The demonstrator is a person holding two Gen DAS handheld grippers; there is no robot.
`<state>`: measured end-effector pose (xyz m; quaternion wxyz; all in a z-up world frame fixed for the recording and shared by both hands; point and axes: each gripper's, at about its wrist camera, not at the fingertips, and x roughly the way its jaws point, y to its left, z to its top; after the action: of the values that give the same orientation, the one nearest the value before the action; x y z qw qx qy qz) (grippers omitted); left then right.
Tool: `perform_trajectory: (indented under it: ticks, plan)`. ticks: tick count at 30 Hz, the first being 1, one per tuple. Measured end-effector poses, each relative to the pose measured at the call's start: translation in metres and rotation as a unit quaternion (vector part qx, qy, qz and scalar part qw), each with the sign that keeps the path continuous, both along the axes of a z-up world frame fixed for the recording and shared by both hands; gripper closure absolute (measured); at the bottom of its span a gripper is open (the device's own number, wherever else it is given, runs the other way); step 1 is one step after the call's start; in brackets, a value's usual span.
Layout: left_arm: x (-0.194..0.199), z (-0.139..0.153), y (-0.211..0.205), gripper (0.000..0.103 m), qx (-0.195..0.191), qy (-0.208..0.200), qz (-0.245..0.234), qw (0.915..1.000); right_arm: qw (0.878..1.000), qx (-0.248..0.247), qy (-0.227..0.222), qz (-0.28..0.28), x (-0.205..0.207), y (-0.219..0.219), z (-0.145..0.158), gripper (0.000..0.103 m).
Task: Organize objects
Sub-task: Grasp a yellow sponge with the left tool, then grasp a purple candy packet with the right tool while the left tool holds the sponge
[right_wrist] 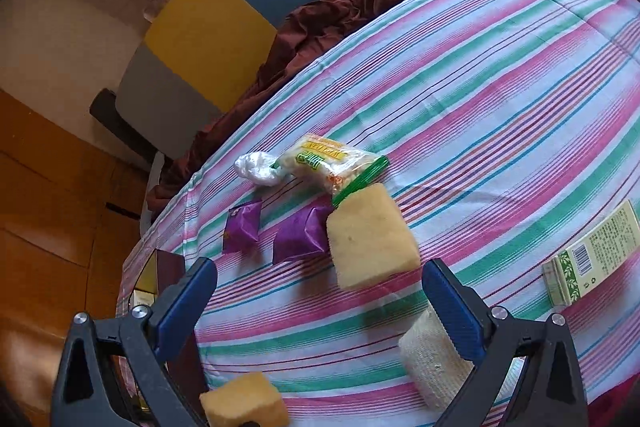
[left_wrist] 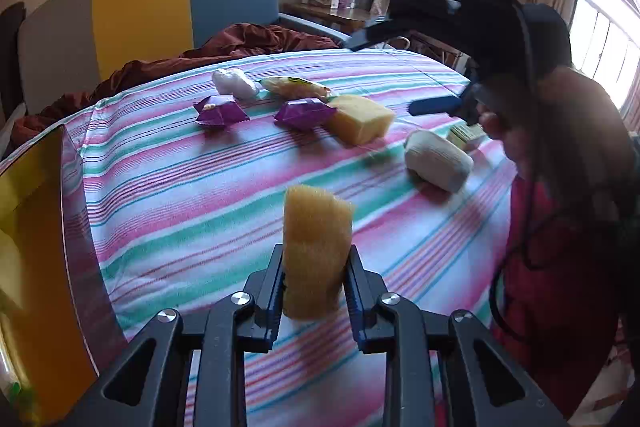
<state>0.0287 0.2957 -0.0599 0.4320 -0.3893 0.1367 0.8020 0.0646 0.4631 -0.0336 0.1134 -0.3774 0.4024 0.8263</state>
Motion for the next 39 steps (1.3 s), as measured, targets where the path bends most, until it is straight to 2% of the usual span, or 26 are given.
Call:
perform_trajectory:
  ticks: [5, 8, 13, 15, 18, 23, 26, 30, 31, 32, 33, 34, 35, 39]
  plan:
    - [0.000, -0.001, -0.011, 0.078, 0.004, -0.006, 0.004, 1.0000, 0.998, 0.033, -0.021, 0.045, -0.012, -0.019, -0.001, 0.000]
    - [0.004, 0.001, -0.020, 0.078, 0.006, -0.005, 0.001, 1.0000, 0.994, 0.060, -0.048, 0.075, -0.021, -0.032, -0.007, 0.002]
    - [0.018, 0.001, -0.034, 0.078, 0.003, 0.007, -0.013, 0.9999, 0.982, 0.107, -0.090, 0.129, -0.036, -0.060, -0.016, 0.013]
    - [0.020, 0.001, -0.038, 0.078, 0.001, 0.013, -0.020, 0.9997, 0.978, 0.116, -0.088, 0.152, -0.041, -0.073, -0.015, 0.024]
    - [0.018, -0.001, -0.039, 0.078, 0.004, 0.011, -0.025, 0.9996, 0.975, 0.116, -0.067, 0.176, -0.056, -0.094, -0.004, 0.027]
    - [0.017, -0.003, -0.039, 0.078, 0.010, 0.011, -0.032, 0.9994, 0.976, 0.124, -0.069, 0.168, -0.108, -0.109, 0.007, 0.027]
    - [0.012, -0.005, -0.042, 0.078, 0.014, 0.002, -0.029, 0.9995, 0.977, 0.121, -0.100, 0.145, -0.142, -0.101, -0.003, 0.027]
    - [0.004, -0.009, -0.047, 0.077, 0.024, -0.016, -0.022, 0.9993, 0.971, 0.122, -0.154, 0.137, -0.177, -0.092, -0.031, 0.028]
    - [0.002, -0.009, -0.047, 0.077, 0.026, -0.020, -0.022, 0.9992, 0.968, 0.122, -0.167, 0.139, -0.183, -0.090, -0.039, 0.031]
    - [0.003, -0.010, -0.048, 0.077, 0.026, -0.021, -0.023, 0.9992, 0.966, 0.126, -0.176, 0.142, -0.187, -0.089, -0.044, 0.040]
    - [0.003, -0.010, -0.048, 0.077, 0.027, -0.021, -0.025, 0.9991, 0.963, 0.145, -0.176, 0.144, -0.188, -0.090, -0.045, 0.058]
    - [0.004, -0.010, -0.048, 0.077, 0.028, -0.021, -0.027, 0.9990, 0.961, 0.162, -0.167, 0.151, -0.187, -0.092, -0.042, 0.062]
    - [0.004, -0.010, -0.048, 0.077, 0.029, -0.021, -0.027, 0.9990, 0.961, 0.158, -0.161, 0.158, -0.185, -0.092, -0.042, 0.068]
    - [0.005, -0.009, -0.049, 0.077, 0.030, -0.019, -0.029, 0.9990, 0.947, 0.187, -0.158, 0.208, -0.165, -0.107, -0.042, 0.068]
